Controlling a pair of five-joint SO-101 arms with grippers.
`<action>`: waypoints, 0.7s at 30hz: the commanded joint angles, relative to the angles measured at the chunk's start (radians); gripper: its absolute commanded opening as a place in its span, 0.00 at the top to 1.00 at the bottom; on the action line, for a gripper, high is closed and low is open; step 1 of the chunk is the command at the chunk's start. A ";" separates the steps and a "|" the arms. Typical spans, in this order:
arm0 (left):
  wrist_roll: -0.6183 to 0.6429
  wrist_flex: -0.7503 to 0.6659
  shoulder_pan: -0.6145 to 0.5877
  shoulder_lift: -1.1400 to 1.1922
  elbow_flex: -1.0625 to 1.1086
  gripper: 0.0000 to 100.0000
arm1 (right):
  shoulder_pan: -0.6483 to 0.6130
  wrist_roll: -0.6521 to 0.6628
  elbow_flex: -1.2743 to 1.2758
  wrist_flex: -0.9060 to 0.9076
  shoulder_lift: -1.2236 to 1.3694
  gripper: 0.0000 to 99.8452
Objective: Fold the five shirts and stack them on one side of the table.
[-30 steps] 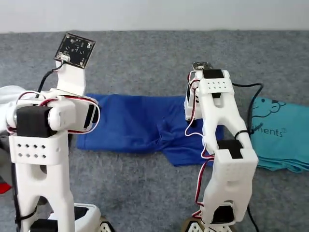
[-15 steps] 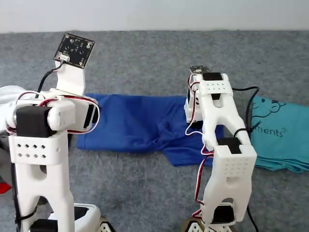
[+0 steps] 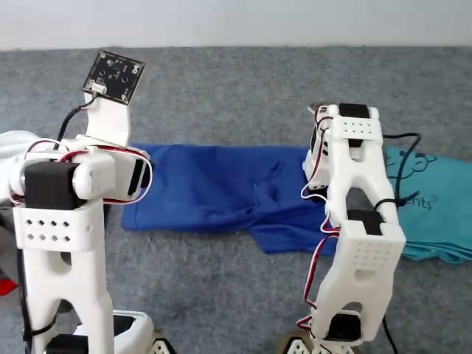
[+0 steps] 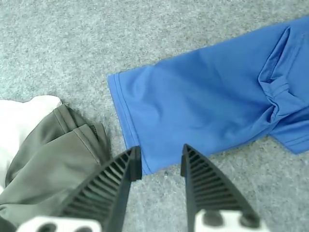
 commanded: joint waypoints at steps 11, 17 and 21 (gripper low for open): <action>0.003 -0.005 0.002 -0.014 -0.004 0.86 | -0.090 0.005 -0.149 0.134 -0.053 0.75; 0.003 -0.049 0.005 0.000 0.033 0.86 | -0.085 0.008 -0.203 0.168 -0.180 0.90; -0.026 -0.114 0.025 0.077 0.105 0.86 | -0.024 0.008 -0.195 0.171 -0.291 0.97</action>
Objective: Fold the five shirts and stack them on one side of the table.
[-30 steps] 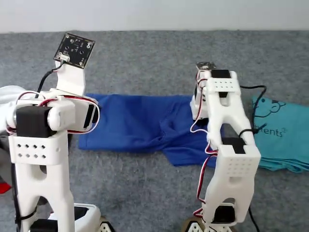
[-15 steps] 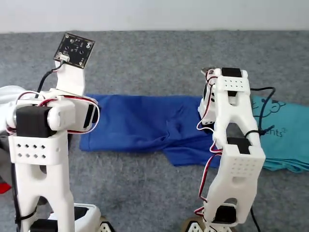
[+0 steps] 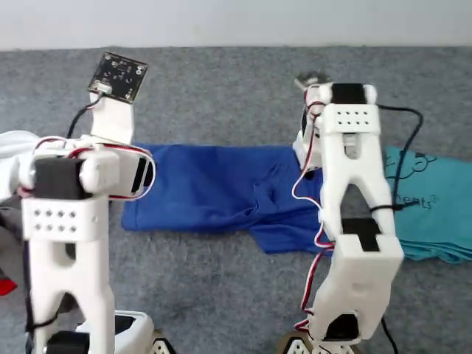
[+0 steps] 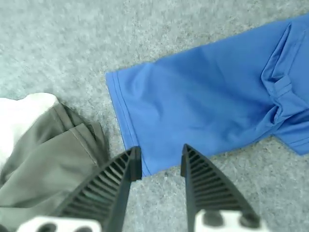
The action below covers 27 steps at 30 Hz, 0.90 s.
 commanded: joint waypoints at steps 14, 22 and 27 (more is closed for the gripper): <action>-0.117 -0.103 0.654 0.390 0.024 0.78 | 0.496 0.005 0.276 0.042 -0.593 0.99; -0.146 -0.296 0.756 0.585 0.013 0.74 | 0.696 0.008 0.446 0.041 -0.722 0.99; -0.160 -0.301 0.778 0.732 -0.108 0.75 | 0.751 0.009 0.465 0.041 -0.737 0.99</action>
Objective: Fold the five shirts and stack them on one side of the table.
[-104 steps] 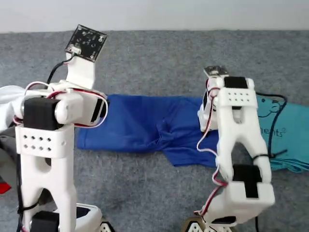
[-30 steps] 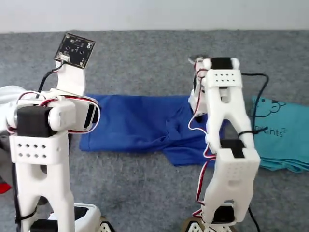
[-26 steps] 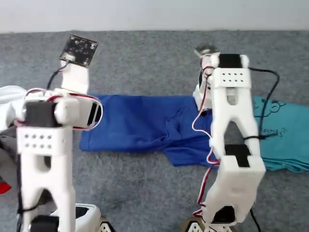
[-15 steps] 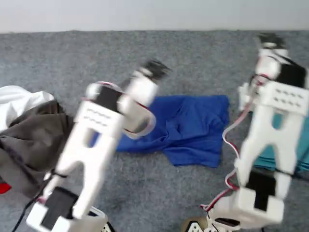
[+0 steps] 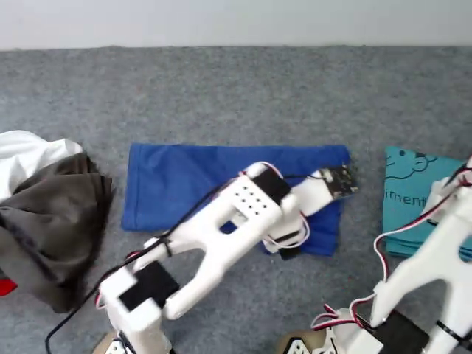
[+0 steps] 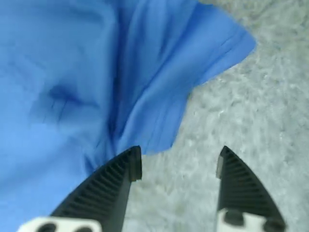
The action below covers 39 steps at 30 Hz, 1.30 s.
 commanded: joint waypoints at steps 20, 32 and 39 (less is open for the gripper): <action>-0.012 0.124 0.014 0.496 -0.512 0.85 | 0.047 0.009 0.000 0.041 -0.041 0.99; -0.015 0.345 0.006 0.509 -0.806 0.98 | 0.047 0.009 0.000 0.041 -0.039 0.99; -0.015 0.356 -0.032 0.517 -0.912 0.98 | 0.047 0.009 0.000 0.041 -0.041 0.99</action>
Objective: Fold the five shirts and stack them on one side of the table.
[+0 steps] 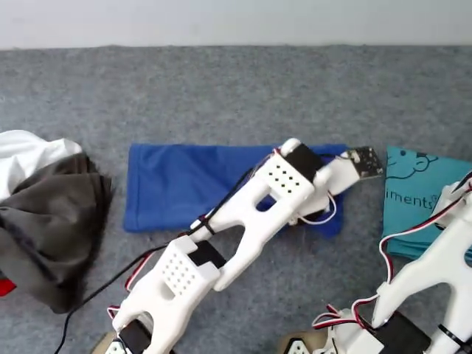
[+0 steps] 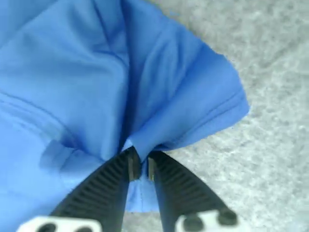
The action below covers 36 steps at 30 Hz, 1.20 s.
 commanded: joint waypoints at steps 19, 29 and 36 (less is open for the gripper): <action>0.068 -0.060 -0.281 0.120 -0.061 0.78 | 0.010 0.006 0.000 0.042 -0.036 0.99; 0.091 0.020 -0.293 0.121 -0.160 0.78 | 0.010 0.005 0.000 0.044 -0.036 0.99; 0.091 0.020 -0.347 0.098 -0.196 0.78 | 0.010 0.003 0.000 0.044 -0.038 0.99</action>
